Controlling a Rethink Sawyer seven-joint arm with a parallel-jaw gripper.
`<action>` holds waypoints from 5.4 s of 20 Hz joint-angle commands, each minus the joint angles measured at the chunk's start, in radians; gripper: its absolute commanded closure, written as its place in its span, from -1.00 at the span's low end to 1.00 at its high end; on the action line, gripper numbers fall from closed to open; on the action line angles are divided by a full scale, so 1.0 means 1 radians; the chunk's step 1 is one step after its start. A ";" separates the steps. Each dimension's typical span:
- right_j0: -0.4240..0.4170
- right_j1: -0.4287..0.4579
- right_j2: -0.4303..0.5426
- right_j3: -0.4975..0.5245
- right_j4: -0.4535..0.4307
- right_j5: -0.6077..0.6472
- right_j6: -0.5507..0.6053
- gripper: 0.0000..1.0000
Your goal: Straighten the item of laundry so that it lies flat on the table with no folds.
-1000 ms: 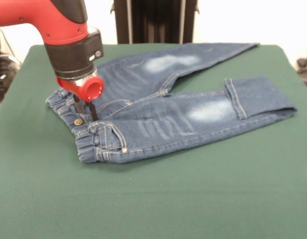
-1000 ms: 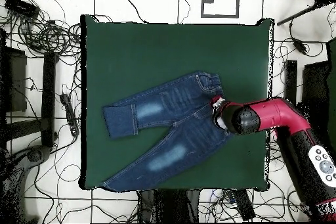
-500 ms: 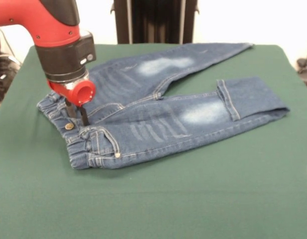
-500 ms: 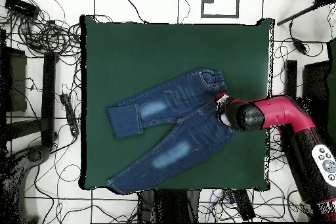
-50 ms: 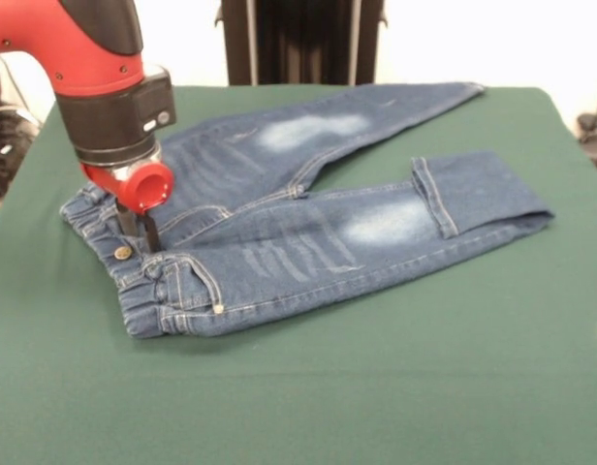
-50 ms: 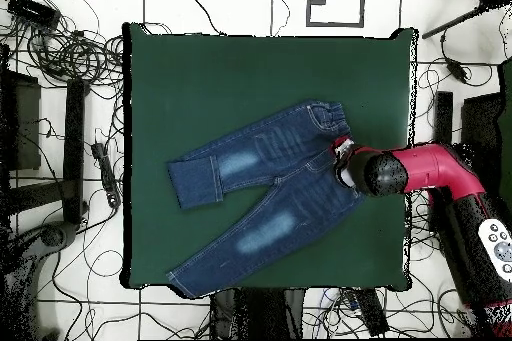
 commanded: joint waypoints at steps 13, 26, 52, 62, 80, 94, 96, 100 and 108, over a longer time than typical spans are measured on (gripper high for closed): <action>0.004 -0.001 -0.106 -0.207 -0.169 0.056 -0.500 -1.00; -0.002 0.013 -0.109 -0.254 -0.156 0.050 -0.584 -1.00; -0.004 0.010 -0.100 -0.219 -0.101 0.050 -0.509 1.00; 0.079 -0.036 -0.104 -0.023 -0.064 0.043 -0.206 1.00; 0.147 -0.036 -0.169 -0.018 -0.079 -0.037 -0.055 -1.00; 0.205 -0.092 -0.146 0.065 0.001 -0.010 0.112 -1.00; 0.222 -0.105 -0.142 0.080 0.018 -0.006 0.154 -1.00; 0.248 -0.126 -0.141 0.095 0.042 0.004 0.210 -1.00; 0.301 -0.138 -0.151 0.090 0.066 0.009 0.280 -1.00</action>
